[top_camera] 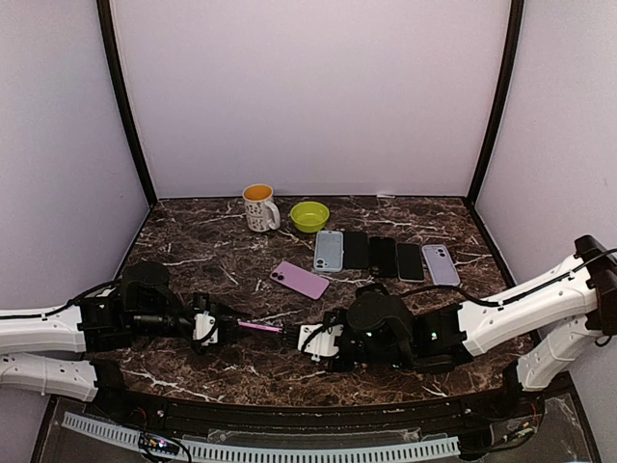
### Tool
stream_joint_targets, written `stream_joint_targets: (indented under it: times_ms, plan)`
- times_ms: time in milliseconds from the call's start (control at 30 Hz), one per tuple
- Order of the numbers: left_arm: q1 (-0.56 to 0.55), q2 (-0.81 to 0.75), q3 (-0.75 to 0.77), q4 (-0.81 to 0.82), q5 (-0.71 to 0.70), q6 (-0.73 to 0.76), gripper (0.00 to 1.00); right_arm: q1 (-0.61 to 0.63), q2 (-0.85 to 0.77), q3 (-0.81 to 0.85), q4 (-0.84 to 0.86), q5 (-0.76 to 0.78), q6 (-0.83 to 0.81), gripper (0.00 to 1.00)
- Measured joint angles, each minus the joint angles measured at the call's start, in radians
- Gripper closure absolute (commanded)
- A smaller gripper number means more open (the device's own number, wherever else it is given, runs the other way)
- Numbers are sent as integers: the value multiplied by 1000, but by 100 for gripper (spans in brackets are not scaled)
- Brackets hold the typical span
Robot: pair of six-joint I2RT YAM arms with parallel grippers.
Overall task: Take the phone out of the phone case
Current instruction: Pass from the left arm to the right, then place the phone at the center of the board.
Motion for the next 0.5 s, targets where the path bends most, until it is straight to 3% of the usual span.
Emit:
stream_joint_targets:
  times_ms: [100,167,500]
  plan:
    - [0,-2,2,27,6,14,29,0,0,-1,-1,39,31,100]
    - [0,-3,2,39,6,18,25,0,0,-3,-3,63,47,100]
    - [0,-53,3,72,10,34,23,-45,34,-36,0,182,108,100]
